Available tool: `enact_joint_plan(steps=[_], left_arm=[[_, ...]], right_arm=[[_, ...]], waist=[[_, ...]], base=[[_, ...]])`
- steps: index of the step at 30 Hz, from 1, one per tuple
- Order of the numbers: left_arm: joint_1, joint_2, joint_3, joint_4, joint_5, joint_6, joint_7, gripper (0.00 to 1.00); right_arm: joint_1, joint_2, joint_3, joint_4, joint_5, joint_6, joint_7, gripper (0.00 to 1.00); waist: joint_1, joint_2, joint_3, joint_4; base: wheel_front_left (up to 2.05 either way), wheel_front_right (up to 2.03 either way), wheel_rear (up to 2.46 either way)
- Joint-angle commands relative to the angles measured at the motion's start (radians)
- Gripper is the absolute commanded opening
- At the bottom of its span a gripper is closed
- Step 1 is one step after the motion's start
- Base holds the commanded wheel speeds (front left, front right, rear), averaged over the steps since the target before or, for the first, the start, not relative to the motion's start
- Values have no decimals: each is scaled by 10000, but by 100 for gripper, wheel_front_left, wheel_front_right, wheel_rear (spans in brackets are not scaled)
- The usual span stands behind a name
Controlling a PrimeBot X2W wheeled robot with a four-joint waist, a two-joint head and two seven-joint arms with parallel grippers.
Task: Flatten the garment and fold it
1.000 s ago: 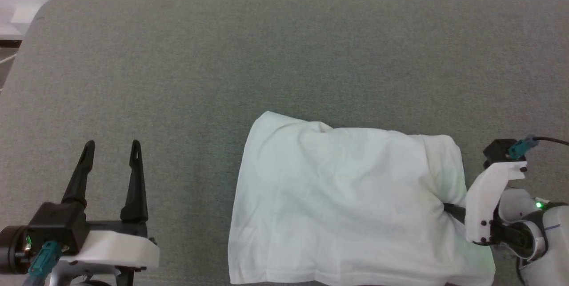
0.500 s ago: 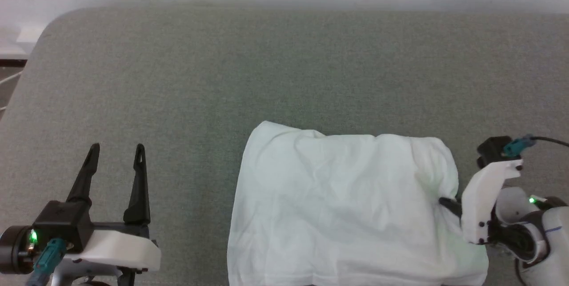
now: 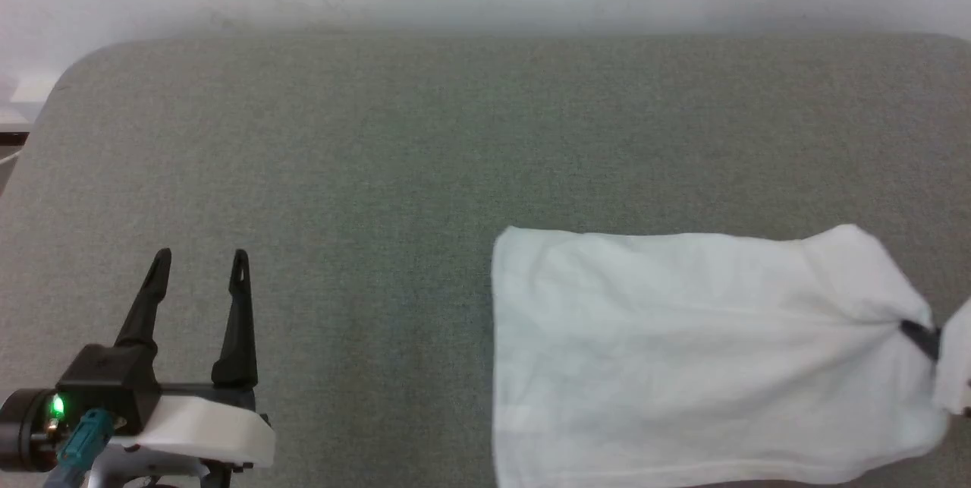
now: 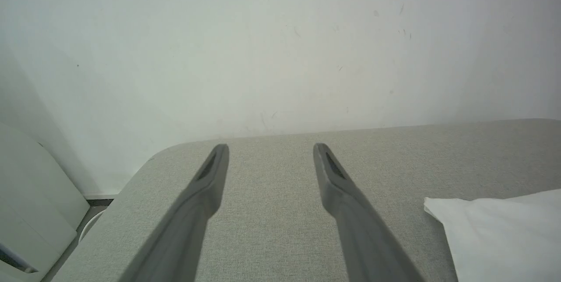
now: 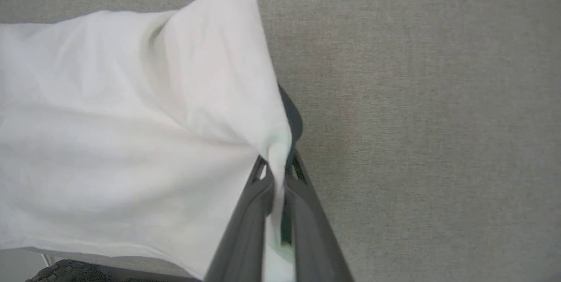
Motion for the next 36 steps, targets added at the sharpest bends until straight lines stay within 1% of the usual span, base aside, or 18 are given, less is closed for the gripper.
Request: enact_joint_plan(steps=[1, 6, 9, 13, 19, 22, 24, 27, 32, 34, 36], left_arm=[[76, 34, -11, -43, 28, 57, 18, 100], [49, 5, -41, -84, 41, 98, 42, 100], [21, -26, -61, -72, 33, 104, 42, 100], [6, -81, -105, -5, 17, 107, 38, 100], [-14, -150, -215, 87, 8, 92, 62, 100], [-90, -176, -285, 117, 19, 49, 88, 100], [-165, -192, -324, 148, 24, 8, 100, 100], [-278, -226, -374, 192, 31, -41, 108, 100], [-409, -301, -469, 297, 51, -108, 75, 100], [-447, -334, -503, 334, 57, -124, 59, 100], [-490, -368, -533, 348, 69, -138, 33, 100]], right_arm=[[76, -83, -174, -89, -79, -11, -56, 0], [183, -174, -763, -573, -68, -11, 218, 0], [126, 198, -861, -848, 313, -11, 943, 0], [-16, 1134, -912, -1210, 1134, -11, 2541, 0], [-412, 3208, -1218, -1628, 2554, -11, 4806, 0], [-577, 3626, -1223, -1436, 2938, -11, 5437, 0], [-703, 3695, -1015, -1208, 3164, -11, 5443, 0], [-830, 3707, -41, -501, 3840, -11, 4843, 0], [-1231, 3710, 1836, 608, 4752, -11, 3301, 0], [-1482, 3711, 2455, 978, 4833, -11, 2570, 0], [-1777, 3711, 2966, 1377, 4671, -11, 1872, 0]], waist=[[0, 0, 17, -25], [0, 0, 82, -96], [0, 0, 78, -105], [0, 0, -23, -98], [0, 0, -245, -49], [0, 0, -302, 36], [0, 0, -306, 103], [0, 0, -277, 236], [0, 0, -186, 476], [0, 0, -135, 557], [0, 0, -37, 627]], base=[[0, 0, 0], [0, 0, 0], [0, 0, 0], [0, 0, 0], [0, 0, 0], [0, 0, 0], [0, 0, 0], [0, 0, 0], [0, 0, 0], [0, 0, 0], [0, 0, 0]])
